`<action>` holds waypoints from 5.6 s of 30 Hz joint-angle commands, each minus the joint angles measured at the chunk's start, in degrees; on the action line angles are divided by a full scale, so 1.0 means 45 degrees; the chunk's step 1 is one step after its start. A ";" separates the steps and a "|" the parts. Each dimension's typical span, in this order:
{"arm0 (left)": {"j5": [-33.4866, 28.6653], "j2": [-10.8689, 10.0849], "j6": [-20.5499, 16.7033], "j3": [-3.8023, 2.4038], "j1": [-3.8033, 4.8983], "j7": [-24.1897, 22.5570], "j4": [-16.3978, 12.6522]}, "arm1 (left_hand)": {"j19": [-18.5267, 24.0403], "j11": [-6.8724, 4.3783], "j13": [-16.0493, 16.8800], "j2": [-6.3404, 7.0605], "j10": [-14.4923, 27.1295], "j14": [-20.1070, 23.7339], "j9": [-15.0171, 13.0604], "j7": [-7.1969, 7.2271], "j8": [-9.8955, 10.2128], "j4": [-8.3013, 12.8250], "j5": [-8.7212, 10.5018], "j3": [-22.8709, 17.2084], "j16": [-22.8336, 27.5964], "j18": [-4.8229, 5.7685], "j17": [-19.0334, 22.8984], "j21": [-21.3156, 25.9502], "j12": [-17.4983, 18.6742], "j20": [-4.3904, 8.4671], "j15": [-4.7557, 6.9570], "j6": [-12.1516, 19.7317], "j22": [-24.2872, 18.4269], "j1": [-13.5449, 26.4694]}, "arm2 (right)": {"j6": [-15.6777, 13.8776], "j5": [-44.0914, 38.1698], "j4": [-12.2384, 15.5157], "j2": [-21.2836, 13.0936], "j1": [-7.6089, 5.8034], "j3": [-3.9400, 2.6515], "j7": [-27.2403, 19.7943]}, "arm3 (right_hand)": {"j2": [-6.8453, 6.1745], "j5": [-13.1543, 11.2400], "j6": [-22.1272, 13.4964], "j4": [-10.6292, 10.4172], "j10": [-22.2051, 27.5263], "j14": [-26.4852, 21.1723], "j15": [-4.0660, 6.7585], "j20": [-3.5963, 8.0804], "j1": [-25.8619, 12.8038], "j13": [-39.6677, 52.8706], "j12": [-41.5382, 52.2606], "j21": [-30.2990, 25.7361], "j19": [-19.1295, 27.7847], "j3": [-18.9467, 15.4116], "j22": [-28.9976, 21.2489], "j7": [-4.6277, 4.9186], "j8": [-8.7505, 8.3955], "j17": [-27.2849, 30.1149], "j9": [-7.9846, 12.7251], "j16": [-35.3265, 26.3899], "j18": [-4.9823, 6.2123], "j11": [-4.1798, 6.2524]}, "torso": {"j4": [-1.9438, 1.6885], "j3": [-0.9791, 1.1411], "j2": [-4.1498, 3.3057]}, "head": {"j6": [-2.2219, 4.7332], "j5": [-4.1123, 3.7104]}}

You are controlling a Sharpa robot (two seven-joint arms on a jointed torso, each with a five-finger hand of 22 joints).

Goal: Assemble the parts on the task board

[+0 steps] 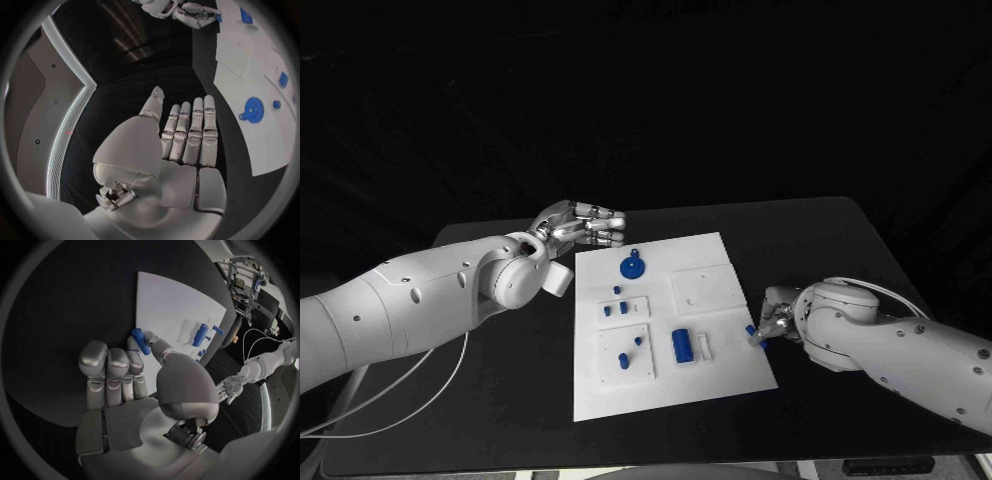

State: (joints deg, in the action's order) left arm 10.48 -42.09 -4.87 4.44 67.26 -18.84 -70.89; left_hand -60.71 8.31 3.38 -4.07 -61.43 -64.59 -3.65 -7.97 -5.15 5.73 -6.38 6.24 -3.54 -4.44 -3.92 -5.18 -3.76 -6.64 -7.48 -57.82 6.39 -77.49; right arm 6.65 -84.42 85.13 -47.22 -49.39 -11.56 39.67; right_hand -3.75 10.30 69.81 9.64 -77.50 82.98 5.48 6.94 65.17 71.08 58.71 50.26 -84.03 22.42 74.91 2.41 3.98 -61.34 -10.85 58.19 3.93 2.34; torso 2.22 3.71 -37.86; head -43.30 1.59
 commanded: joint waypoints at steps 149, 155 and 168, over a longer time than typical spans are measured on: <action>0.0089 0.0094 0.0690 0.0000 -0.0014 0.0198 -0.0053 | 0.0002 0.0043 0.0001 -0.0091 0.0172 0.0020 0.0011 -0.0107 -0.0025 -0.0074 -0.0027 -0.0034 0.0006 0.0033 -0.0017 -0.0053 0.0058 -0.0026 -0.0052 0.0045 -0.0092 0.0115 | -0.1558 0.1596 0.0627 0.1512 0.0179 0.0839 -0.0397 | -0.0157 -0.0863 0.0763 -0.1992 -0.0245 0.0071 0.0053 0.0013 -0.1081 -0.0116 -0.0139 0.0023 -0.0677 -0.1228 0.1407 -0.0238 -0.0067 0.0362 0.0794 -0.0126 -0.0256 0.0152 | 0.0005 0.0000 0.0000 | -0.0187 0.0157; 0.0090 0.0094 0.0690 0.0000 -0.0014 0.0204 -0.0053 | 0.0002 0.0043 0.0001 -0.0091 0.0172 0.0020 0.0011 -0.0107 -0.0025 -0.0074 -0.0027 -0.0034 0.0006 0.0033 -0.0017 -0.0053 0.0058 -0.0026 -0.0052 0.0045 -0.0092 0.0115 | -0.1654 0.1605 0.0642 0.1492 0.0179 0.0839 -0.0430 | -0.0931 -0.1439 0.0770 -0.3490 -0.0223 0.0067 0.0046 0.0001 -0.0697 -0.0165 -0.0188 0.0002 -0.0679 -0.1144 0.1405 -0.0195 -0.0072 0.0344 0.0778 -0.0138 -0.0237 0.0115 | 0.0003 0.0002 0.0002 | -0.0190 0.0171; 0.0092 0.0090 0.0690 0.0001 -0.0014 0.0206 -0.0045 | 0.0004 0.0051 0.0002 -0.0077 0.0199 0.0022 0.0010 -0.0111 -0.0030 -0.0087 -0.0022 -0.0037 0.0005 0.0030 -0.0019 -0.0052 0.0056 -0.0030 -0.0054 0.0057 -0.0099 0.0114 | -0.1756 0.1603 0.0676 0.1458 0.0179 0.0839 -0.0502 | -0.0849 -0.1234 0.0737 -0.3423 -0.0214 0.0076 0.0054 0.0007 -0.0427 -0.0177 -0.0190 0.0018 -0.0684 -0.1081 0.1411 -0.0195 -0.0075 0.0324 0.0759 -0.0152 -0.0241 0.0125 | 0.0003 -0.0001 -0.0001 | -0.0239 0.0218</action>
State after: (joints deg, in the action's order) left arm 10.76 -41.79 -2.56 4.47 67.19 -17.61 -70.99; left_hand -60.71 8.52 3.38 -4.30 -60.80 -64.59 -3.65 -8.18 -5.15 5.57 -6.38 6.08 -3.54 -4.44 -3.92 -5.18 -3.76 -6.64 -7.48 -57.61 5.99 -77.27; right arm -1.65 -77.54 87.91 -40.83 -48.87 -7.98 38.55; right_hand -7.83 4.51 73.27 -6.09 -78.61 83.28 5.38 6.94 63.08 70.34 58.04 50.49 -84.03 17.47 74.91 1.18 3.67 -59.82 -7.50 57.68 3.46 2.84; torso 2.24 3.71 -37.86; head -44.36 2.55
